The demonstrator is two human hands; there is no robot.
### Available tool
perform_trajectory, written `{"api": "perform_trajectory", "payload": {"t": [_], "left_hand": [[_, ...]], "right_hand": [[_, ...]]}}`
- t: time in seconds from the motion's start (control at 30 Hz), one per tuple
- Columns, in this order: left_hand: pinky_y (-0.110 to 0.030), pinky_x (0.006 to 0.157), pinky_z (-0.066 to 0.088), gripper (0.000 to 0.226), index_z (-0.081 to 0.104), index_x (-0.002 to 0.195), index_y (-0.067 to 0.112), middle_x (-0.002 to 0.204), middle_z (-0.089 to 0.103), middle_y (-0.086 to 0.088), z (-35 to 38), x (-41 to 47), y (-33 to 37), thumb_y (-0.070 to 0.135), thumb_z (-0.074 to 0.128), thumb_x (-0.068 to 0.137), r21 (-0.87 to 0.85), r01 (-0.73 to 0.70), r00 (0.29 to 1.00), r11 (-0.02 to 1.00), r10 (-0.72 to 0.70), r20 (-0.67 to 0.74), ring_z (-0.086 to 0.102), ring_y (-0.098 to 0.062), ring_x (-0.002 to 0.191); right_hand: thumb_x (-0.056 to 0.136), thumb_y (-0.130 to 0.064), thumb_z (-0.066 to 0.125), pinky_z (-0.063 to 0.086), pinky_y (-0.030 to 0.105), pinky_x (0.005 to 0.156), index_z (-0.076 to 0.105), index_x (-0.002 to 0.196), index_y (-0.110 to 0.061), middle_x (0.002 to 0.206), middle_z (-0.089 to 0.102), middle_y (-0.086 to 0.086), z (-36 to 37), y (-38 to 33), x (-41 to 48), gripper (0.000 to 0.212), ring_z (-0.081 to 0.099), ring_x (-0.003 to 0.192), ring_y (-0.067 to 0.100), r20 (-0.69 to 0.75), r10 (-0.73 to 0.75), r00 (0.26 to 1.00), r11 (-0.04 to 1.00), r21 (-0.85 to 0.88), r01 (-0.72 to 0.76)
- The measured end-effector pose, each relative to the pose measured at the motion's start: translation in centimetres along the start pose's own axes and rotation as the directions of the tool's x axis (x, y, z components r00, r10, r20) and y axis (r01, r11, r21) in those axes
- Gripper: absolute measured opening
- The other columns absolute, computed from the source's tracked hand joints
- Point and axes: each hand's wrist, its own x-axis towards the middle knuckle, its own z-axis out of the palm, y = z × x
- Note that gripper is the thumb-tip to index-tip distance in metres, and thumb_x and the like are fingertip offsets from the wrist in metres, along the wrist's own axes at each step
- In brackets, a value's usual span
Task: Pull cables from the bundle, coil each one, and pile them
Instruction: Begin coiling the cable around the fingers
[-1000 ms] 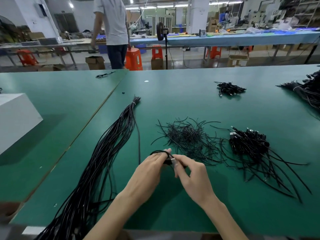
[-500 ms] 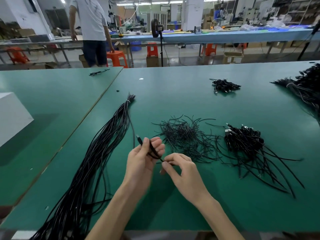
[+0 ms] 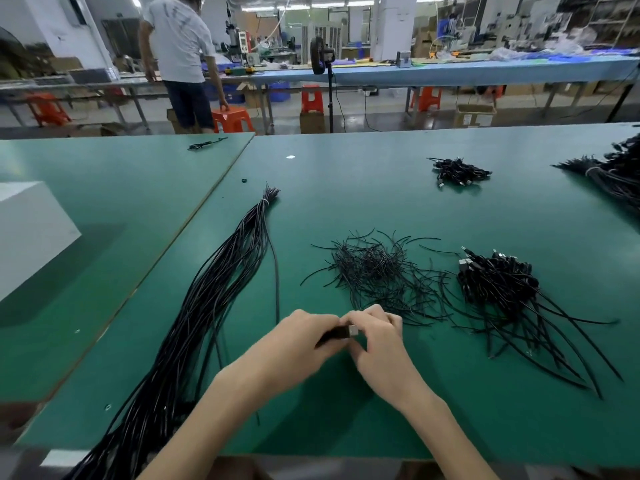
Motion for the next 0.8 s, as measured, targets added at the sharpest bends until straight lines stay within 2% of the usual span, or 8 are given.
{"api": "perform_trajectory", "payload": {"t": [0.17,0.23,0.33,0.43,0.6,0.67,0.7,0.8], "left_hand": [[-0.034,0.061,0.036,0.029,0.040,0.086,0.022,0.076,0.052,0.003,1.3,0.8,-0.6,0.040,0.049,0.107,0.265,0.047,0.997,0.963,-0.030,-0.068,0.048,-0.021,0.067],[-0.031,0.063,0.031,0.026,0.040,0.089,0.021,0.077,0.048,0.004,1.7,0.9,-0.9,0.038,0.047,0.108,0.319,0.042,0.992,0.947,-0.001,-0.127,0.046,-0.022,0.072],[-0.028,0.066,0.030,0.016,0.047,0.093,0.021,0.080,0.047,0.008,2.0,0.5,-1.4,0.027,0.052,0.107,0.314,0.026,0.980,0.949,0.038,-0.195,0.047,-0.019,0.077],[-0.024,0.069,0.043,0.006,0.063,0.097,0.017,0.087,0.064,0.007,2.3,-0.3,-1.6,0.013,0.065,0.099,0.312,-0.041,0.946,0.949,0.137,-0.293,0.060,-0.017,0.084],[-0.032,0.088,0.058,0.020,0.070,0.110,0.006,0.115,0.075,-0.002,3.2,-0.6,-2.1,0.002,0.073,0.091,0.273,-0.054,0.881,0.960,0.174,-0.439,0.069,-0.022,0.111],[-0.024,0.092,0.056,0.020,0.068,0.118,0.008,0.127,0.071,0.000,3.9,-0.2,-1.6,0.005,0.064,0.098,0.111,-0.041,0.866,0.993,0.091,-0.492,0.067,-0.014,0.115],[-0.017,0.089,0.054,0.019,0.069,0.118,0.014,0.127,0.070,0.005,4.1,0.0,-0.8,0.010,0.058,0.103,-0.096,-0.026,0.864,0.995,-0.026,-0.502,0.069,-0.007,0.109],[-0.027,0.071,0.061,0.027,0.071,0.108,0.029,0.103,0.078,0.006,4.5,1.2,2.1,0.040,0.047,0.104,-0.700,0.005,0.882,0.714,-0.333,-0.334,0.075,-0.011,0.085]], "right_hand": [[0.098,-0.016,0.064,0.021,0.014,0.096,0.065,0.104,-0.036,0.095,0.053,-0.022,0.1,0.2,0.1,0.020,0.036,0.111,-0.004,0.027,0.026,0.999,0.999,0.018,-0.027],[0.100,-0.017,0.061,0.019,0.010,0.095,0.065,0.105,-0.038,0.098,0.058,-0.017,0.0,0.2,0.2,0.022,0.043,0.111,0.007,0.024,0.045,0.999,0.998,0.037,-0.046],[0.100,-0.015,0.060,0.024,0.010,0.094,0.066,0.106,-0.038,0.098,0.061,-0.021,-0.1,-0.1,0.2,0.024,0.048,0.108,0.004,-0.009,0.056,0.998,0.997,0.059,-0.055],[0.099,-0.011,0.064,0.043,0.011,0.086,0.066,0.105,-0.031,0.090,0.073,-0.018,-0.6,-0.5,0.0,0.021,0.066,0.097,0.003,-0.058,0.076,0.995,0.959,0.278,-0.057],[0.099,-0.008,0.065,0.056,0.020,0.070,0.065,0.116,-0.017,0.094,0.079,-0.002,-1.3,-1.2,-0.1,0.019,0.076,0.089,0.014,-0.010,0.077,0.997,0.826,0.561,-0.058],[0.099,-0.007,0.066,0.059,0.026,0.069,0.065,0.116,-0.011,0.099,0.079,0.004,-1.6,-1.2,0.0,0.018,0.076,0.092,0.020,0.060,0.083,0.995,0.754,0.649,-0.102],[0.099,-0.007,0.066,0.059,0.028,0.068,0.066,0.115,-0.009,0.098,0.079,0.006,-1.7,-1.1,0.1,0.016,0.076,0.090,0.021,0.093,0.089,0.992,0.723,0.679,-0.128],[0.101,-0.010,0.063,0.056,0.028,0.068,0.063,0.109,-0.005,0.087,0.077,0.008,-1.8,-0.8,0.3,0.010,0.071,0.076,0.016,0.122,0.092,0.988,0.695,0.703,-0.152]]}}
